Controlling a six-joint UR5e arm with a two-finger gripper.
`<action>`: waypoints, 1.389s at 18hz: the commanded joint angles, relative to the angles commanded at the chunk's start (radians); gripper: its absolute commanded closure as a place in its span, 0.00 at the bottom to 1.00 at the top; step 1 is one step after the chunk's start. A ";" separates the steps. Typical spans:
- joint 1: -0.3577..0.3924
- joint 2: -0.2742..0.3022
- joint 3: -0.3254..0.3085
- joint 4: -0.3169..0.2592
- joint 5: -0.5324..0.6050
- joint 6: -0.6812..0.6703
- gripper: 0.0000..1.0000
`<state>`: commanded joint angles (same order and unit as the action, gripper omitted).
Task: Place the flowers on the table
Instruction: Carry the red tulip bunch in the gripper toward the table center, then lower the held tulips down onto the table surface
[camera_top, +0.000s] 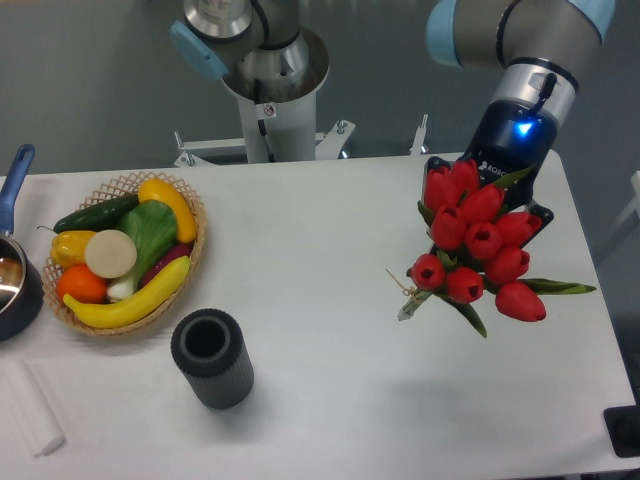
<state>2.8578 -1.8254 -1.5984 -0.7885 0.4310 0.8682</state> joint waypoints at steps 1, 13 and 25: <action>0.002 0.000 0.000 0.000 0.002 0.000 0.51; -0.037 0.012 0.014 -0.002 0.241 0.011 0.51; -0.228 -0.023 0.021 -0.009 0.748 0.167 0.51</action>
<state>2.6294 -1.8484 -1.5769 -0.7977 1.1794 1.0353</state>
